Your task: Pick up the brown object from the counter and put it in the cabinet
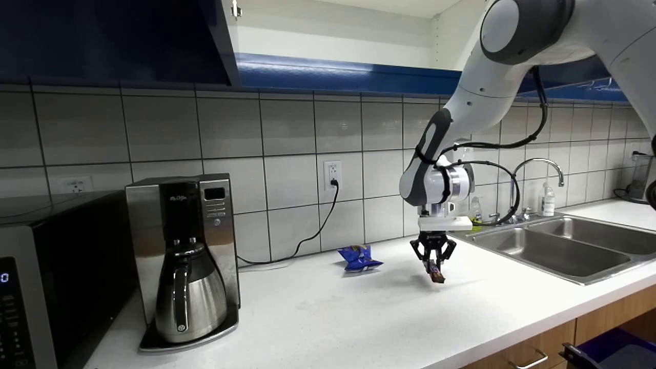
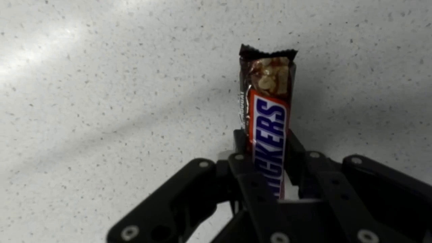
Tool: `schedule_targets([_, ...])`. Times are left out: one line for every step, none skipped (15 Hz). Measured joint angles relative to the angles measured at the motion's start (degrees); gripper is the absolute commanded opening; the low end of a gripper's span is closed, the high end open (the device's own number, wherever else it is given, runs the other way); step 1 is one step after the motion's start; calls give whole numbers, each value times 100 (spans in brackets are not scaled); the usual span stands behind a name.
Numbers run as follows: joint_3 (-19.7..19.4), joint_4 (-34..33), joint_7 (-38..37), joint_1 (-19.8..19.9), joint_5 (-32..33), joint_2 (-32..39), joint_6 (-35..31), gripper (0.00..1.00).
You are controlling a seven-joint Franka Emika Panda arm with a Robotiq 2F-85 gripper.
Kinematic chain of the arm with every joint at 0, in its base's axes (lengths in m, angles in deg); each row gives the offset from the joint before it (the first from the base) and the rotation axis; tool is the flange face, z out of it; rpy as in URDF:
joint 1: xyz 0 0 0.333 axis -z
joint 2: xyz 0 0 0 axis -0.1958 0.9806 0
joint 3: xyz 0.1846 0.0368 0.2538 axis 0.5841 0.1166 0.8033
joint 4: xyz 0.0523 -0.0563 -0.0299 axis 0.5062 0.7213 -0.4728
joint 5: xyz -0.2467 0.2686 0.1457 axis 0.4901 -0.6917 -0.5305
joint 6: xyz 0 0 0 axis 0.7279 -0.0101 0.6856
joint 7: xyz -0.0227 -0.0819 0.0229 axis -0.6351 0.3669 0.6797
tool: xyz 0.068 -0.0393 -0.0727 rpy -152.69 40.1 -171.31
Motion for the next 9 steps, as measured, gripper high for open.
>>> schedule_targets([0,53,0,-45,57,-100,1,7])
schedule_targets([0,117,0,-90,139,-204,1,7])
schedule_targets([0,187,0,-138,213,-309,1,7])
schedule_targets([0,271,-3,-189,299,-423,1,7])
schedule_targets([0,364,-9,-237,386,-538,1,7])
schedule_targets([0,460,-13,-286,471,-651,1,7])
schedule_targets([0,570,-21,-335,567,-771,1,7])
schedule_targets([-1,686,-26,-380,640,-887,1,7])
schedule_targets([0,820,-31,-425,713,-1015,1,7])
